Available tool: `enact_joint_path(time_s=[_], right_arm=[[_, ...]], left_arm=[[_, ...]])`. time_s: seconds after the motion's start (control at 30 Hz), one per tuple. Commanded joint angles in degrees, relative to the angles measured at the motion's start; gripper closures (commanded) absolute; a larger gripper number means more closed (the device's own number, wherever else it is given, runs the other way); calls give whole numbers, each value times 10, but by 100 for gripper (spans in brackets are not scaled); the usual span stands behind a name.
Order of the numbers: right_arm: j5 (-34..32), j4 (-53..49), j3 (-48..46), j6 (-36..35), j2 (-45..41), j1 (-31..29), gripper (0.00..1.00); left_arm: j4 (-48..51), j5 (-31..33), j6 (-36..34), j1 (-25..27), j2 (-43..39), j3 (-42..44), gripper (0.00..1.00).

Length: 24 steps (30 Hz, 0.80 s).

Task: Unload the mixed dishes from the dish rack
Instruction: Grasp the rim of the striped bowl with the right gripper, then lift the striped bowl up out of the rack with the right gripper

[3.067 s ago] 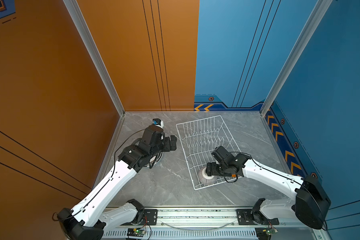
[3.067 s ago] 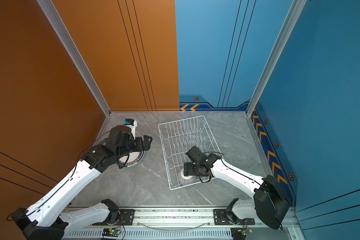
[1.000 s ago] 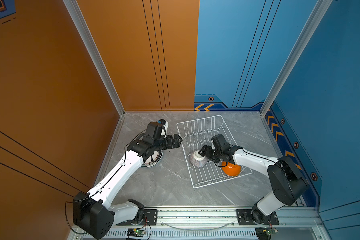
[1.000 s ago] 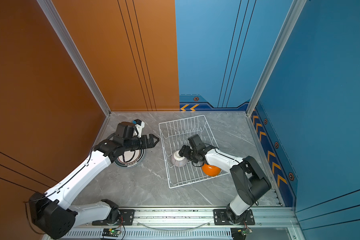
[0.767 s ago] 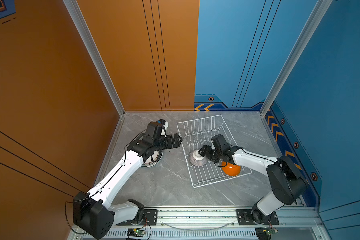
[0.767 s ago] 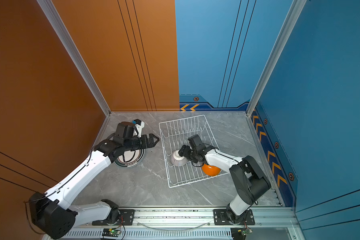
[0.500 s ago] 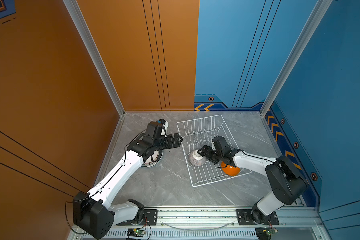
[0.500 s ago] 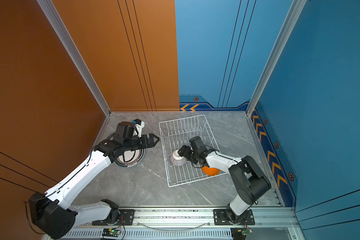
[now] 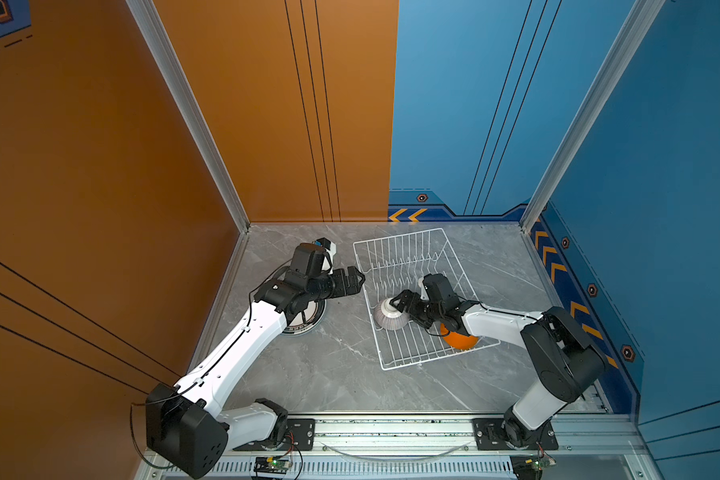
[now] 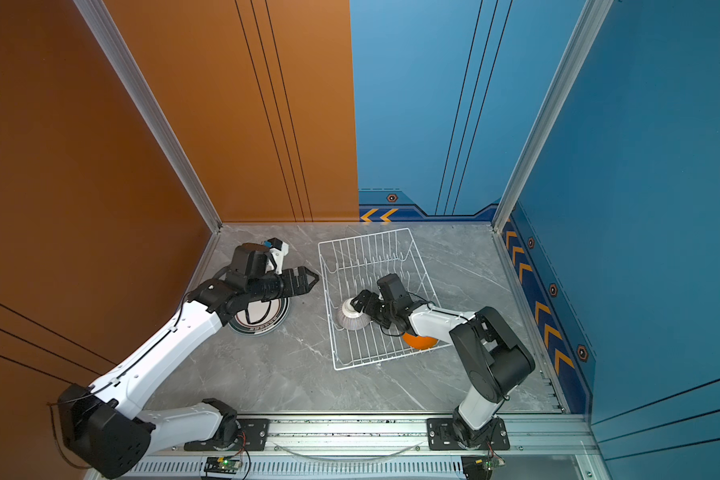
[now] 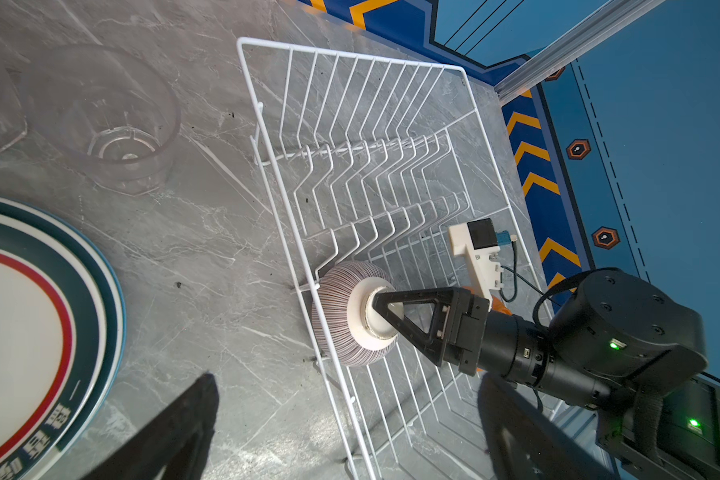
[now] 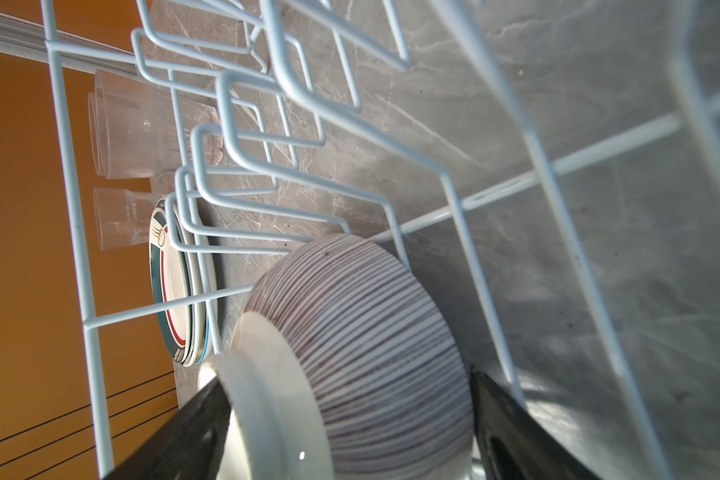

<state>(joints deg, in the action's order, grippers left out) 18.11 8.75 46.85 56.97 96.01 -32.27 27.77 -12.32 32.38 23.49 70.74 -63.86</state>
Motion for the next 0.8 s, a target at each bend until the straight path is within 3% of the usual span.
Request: enact_joint_path(time_s=[0.0,0.33,0.77], right_arm=[[-80,-102,-35,18,60,17,12],[-66,-77,-43,26,52,31,27],[-36,-81,-43,17,18,54,31]], left_arm=[[-11,-11,3,-9,-10,8,2],[-15,-30,3,-26,-12,13,2],[-20,-37,8,-29,-17,21,2]])
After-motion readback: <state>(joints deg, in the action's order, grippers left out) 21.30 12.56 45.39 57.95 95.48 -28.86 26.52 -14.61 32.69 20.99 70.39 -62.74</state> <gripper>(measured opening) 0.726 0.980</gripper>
